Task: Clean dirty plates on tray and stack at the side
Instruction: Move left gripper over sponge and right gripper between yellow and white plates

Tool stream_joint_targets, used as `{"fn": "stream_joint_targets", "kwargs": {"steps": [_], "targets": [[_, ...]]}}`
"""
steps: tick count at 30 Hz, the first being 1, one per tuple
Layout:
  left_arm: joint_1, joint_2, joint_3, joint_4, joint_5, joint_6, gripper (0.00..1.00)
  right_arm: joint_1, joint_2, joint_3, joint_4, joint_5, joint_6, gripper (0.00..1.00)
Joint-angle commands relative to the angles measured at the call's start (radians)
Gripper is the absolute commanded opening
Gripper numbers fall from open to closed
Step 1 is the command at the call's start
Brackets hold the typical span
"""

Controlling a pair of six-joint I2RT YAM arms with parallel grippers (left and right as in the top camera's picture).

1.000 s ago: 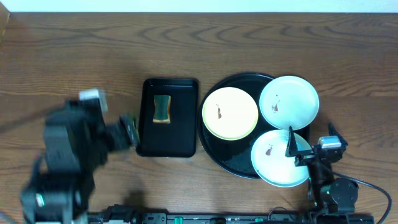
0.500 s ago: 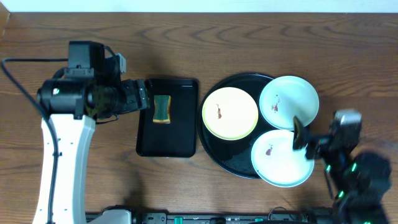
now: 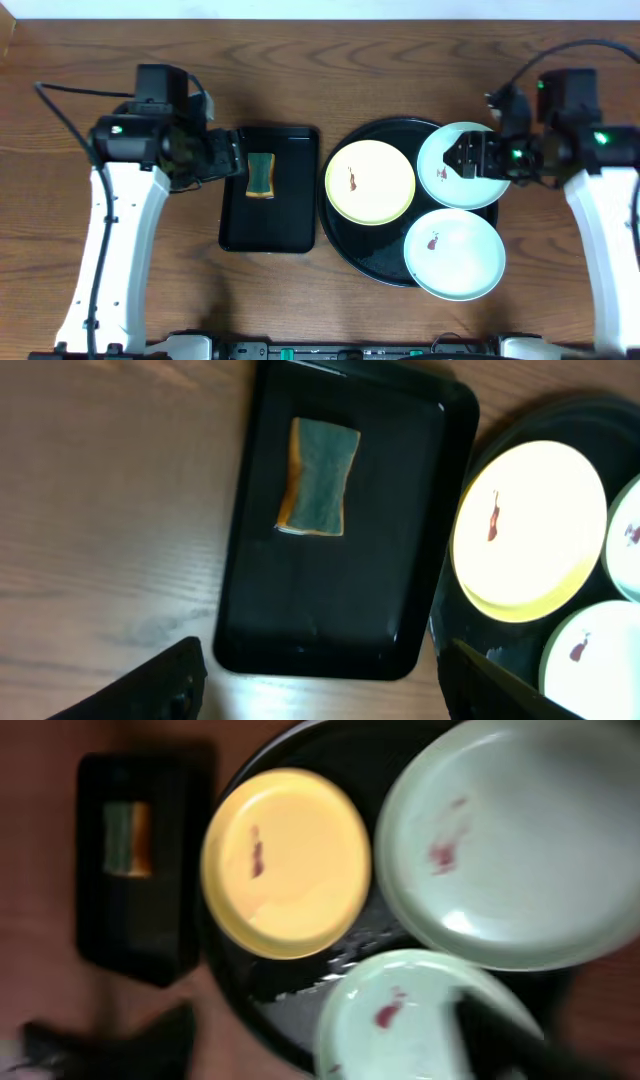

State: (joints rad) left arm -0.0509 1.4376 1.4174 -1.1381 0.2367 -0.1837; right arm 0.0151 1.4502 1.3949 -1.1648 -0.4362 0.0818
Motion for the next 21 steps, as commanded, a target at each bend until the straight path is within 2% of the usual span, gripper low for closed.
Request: {"fn": "stream_joint_targets", "kwargs": {"steps": [1,5,7,9,12,15,21], "targets": [[-0.04,0.003,-0.054,0.035,-0.026,-0.001,0.75,0.008,0.078,0.015,-0.01,-0.046,0.084,0.43],[-0.078,0.009,-0.113,0.116,-0.092,-0.002,0.74,0.071,0.145,0.003,0.002,0.107,0.108,0.53],[-0.086,0.013,-0.134,0.152,-0.1,-0.002,0.75,0.119,0.182,0.003,0.01,0.203,0.146,0.66],[-0.086,0.015,-0.15,0.177,-0.1,-0.005,0.75,0.164,0.219,0.003,0.023,0.299,0.192,0.64],[-0.086,0.022,-0.155,0.184,-0.1,-0.005,0.75,0.228,0.285,0.003,0.058,0.405,0.248,0.54],[-0.086,0.033,-0.155,0.183,-0.1,-0.005,0.75,0.276,0.356,0.003,0.093,0.406,0.248,0.53],[-0.086,0.051,-0.155,0.179,-0.099,-0.005,0.75,0.314,0.475,0.003,0.101,0.406,0.318,0.43]]}}
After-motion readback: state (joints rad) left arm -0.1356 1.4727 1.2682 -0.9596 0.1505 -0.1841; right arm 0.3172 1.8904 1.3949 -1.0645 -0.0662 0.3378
